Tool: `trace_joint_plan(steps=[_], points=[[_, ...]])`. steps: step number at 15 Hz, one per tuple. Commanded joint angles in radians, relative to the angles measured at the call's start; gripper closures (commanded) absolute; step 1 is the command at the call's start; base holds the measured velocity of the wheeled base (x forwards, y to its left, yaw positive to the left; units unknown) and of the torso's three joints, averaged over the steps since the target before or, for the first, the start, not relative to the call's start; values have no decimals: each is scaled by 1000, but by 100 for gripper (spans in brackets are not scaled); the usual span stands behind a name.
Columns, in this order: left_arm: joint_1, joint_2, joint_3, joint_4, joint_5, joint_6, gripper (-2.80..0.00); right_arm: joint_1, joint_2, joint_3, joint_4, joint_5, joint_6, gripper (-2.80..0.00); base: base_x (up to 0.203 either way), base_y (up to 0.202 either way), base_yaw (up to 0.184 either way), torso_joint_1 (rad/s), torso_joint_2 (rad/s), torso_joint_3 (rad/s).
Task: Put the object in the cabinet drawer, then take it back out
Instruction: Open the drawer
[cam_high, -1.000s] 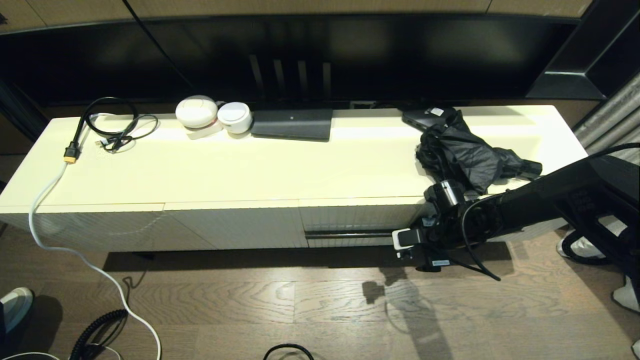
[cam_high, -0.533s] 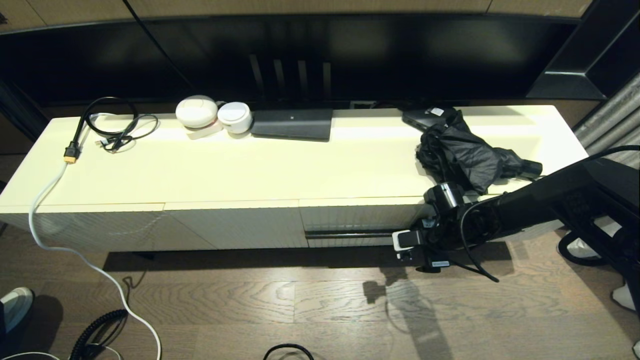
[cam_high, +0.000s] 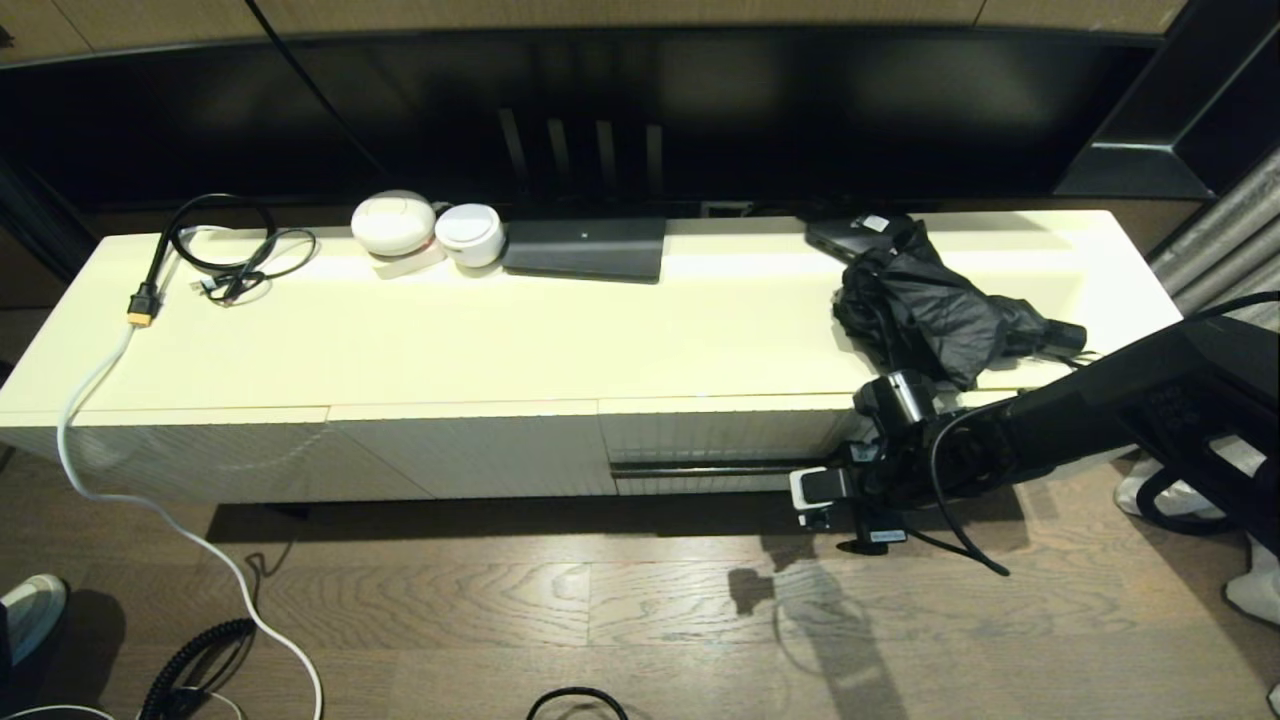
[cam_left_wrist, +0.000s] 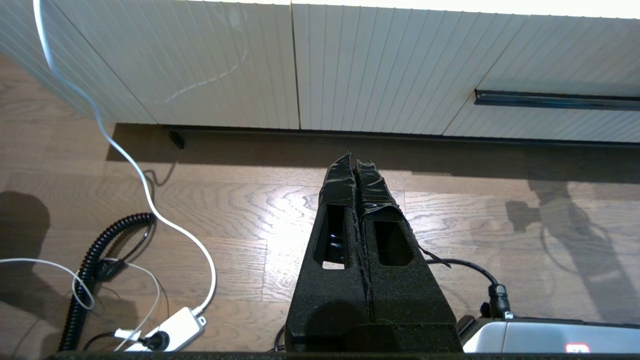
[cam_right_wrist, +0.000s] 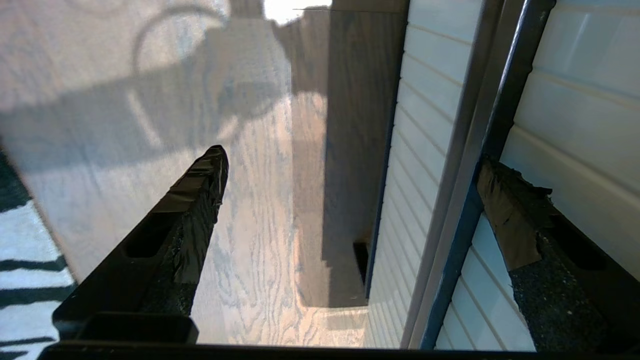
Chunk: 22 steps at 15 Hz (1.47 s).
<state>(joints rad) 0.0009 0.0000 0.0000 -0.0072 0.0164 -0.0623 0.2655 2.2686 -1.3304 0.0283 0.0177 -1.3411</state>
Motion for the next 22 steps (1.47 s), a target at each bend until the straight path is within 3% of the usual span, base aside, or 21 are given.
trace_joint_plan(steps=[1, 14, 18, 22], points=[[1, 0, 0, 0, 0, -1, 0, 2, -20, 37, 16, 2, -6, -280, 0, 0, 0, 0, 0, 0], [1, 0, 0, 0, 0, -1, 0, 1, -44, 229, -94, 7, 15, -280, 0, 0, 0, 0, 0, 0], [1, 0, 0, 0, 0, -1, 0, 27, -87, 287, -97, 8, 79, -280, 0, 0, 0, 0, 0, 0], [1, 0, 0, 0, 0, -1, 0, 36, -134, 365, -110, 8, 94, -280, 0, 0, 0, 0, 0, 0]])
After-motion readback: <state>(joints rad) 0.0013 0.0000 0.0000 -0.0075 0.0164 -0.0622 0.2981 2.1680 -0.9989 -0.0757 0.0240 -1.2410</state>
